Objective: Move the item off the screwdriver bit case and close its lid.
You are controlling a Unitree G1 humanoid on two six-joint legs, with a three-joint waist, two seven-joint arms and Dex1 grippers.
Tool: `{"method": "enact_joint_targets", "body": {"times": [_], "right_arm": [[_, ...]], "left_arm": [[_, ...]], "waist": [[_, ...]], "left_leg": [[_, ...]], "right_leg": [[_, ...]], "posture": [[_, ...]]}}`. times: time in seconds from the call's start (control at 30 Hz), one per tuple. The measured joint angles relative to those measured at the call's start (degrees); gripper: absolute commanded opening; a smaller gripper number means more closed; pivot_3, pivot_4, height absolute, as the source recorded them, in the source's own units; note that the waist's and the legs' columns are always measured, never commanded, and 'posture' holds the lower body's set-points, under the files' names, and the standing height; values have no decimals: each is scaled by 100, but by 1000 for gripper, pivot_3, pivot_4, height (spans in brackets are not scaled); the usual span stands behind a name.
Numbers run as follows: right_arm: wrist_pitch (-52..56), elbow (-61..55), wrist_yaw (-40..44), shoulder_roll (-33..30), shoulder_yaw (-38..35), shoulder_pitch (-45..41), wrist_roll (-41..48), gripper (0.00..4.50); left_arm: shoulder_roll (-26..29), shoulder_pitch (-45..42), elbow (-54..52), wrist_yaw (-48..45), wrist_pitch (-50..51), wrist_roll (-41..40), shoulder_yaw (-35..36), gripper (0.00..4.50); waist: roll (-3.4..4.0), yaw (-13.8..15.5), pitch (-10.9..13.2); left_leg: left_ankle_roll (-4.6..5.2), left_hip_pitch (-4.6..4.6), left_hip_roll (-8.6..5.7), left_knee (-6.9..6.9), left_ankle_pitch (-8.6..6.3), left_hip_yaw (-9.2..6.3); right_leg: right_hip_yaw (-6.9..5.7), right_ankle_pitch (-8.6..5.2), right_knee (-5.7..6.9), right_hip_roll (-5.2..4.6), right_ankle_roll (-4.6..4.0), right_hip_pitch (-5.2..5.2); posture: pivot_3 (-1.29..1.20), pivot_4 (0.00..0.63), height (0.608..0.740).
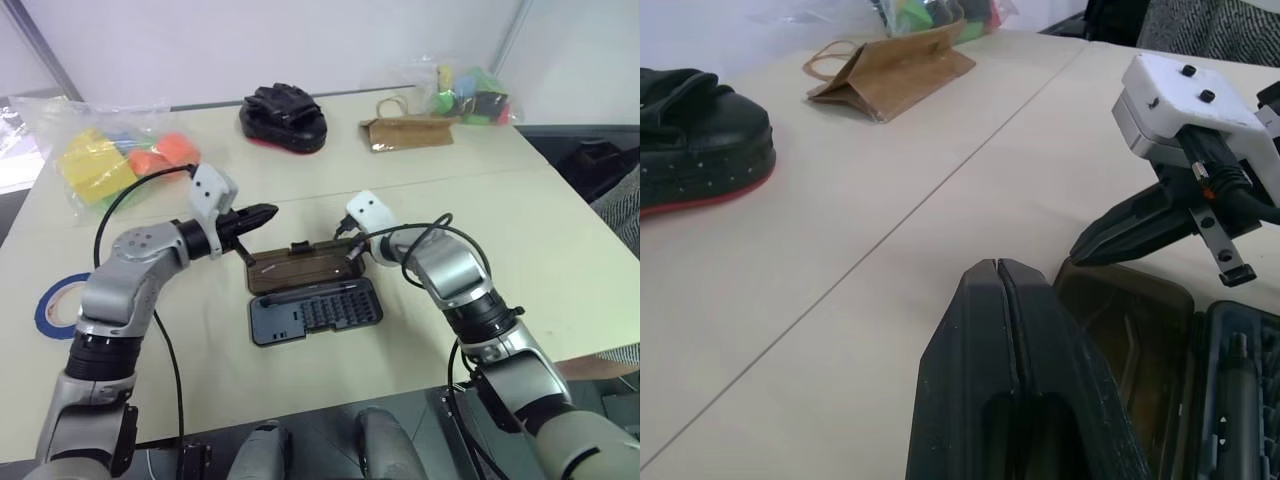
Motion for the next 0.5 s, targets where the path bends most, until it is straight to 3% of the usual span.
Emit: {"method": "enact_joint_targets", "body": {"times": [0.03,0.27,0.5], "right_arm": [[14,0,20,2,-1,28,6,914],[48,-114,39,-64,-104,121,4,4405],[485,-610,346,-377,-349,187,286,4471]], "left_arm": [[0,0,0,-2,0,1,-1,0],[-1,3,-5,-26,3,0,-6,0],[258,302,-359,-355,489,-503,130,0]], "waist": [[0,2,0],[0,51,0],[2,112,4]], "left_leg": [[0,0,0,0,0,0],[0,-4,-3,7,0,0],[0,-14,-3,8,0,1]], "right_leg": [[0,0,0,0,0,0],[0,0,-2,-2,0,1],[1,0,-3,-3,0,-7]], "posture": [[0,150,740],[0,150,740],[0,150,740]]}}
